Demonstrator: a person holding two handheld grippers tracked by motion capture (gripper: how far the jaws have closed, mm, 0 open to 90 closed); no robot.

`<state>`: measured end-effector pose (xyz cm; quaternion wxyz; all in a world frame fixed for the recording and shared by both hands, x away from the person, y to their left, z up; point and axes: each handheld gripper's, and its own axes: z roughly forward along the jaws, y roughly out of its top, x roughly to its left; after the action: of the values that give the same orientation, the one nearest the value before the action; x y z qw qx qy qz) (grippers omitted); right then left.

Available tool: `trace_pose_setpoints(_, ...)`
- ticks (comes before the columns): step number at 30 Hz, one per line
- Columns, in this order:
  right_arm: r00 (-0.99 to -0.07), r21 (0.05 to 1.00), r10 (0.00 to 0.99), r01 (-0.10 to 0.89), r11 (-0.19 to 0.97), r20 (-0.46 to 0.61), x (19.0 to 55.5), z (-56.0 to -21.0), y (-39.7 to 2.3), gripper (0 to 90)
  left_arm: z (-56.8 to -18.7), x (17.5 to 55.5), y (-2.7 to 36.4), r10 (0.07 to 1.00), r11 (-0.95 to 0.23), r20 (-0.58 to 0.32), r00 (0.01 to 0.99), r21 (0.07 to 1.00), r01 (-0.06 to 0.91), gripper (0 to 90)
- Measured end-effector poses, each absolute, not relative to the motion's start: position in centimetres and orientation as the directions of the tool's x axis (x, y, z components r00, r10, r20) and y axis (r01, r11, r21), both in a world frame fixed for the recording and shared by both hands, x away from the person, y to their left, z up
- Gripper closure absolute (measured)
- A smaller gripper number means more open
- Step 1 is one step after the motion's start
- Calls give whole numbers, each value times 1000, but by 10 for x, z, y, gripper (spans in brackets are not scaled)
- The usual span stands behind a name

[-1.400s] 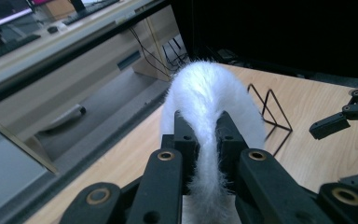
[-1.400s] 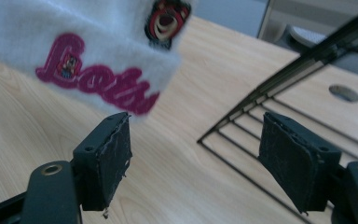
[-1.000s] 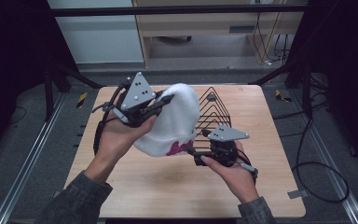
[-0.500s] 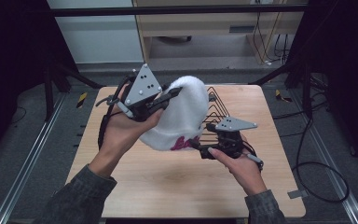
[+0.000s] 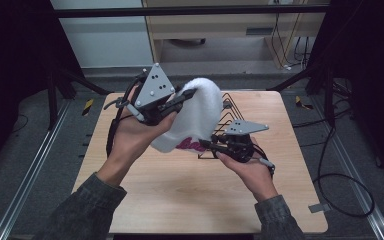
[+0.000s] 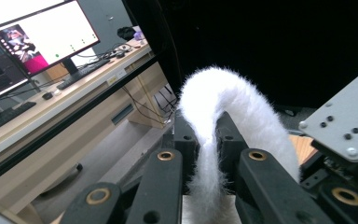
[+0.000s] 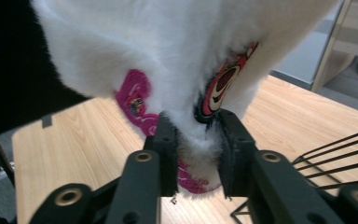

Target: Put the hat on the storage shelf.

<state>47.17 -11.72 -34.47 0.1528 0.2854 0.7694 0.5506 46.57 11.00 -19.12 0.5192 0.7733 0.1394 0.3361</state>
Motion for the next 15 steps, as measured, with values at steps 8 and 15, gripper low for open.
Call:
trace_pose_setpoints(8, -754, 918, 656, 231, 323, -41, 473, -322, -132, 758, -190, 478, 115, 595, -405, 346, 726, 909, -100, 825)
trace_pose_setpoints(15, -704, 903, 700, 213, 372, -122, 482, -300, -153, 767, -189, 494, 110, 609, -369, 300, 734, 927, -72, 823)
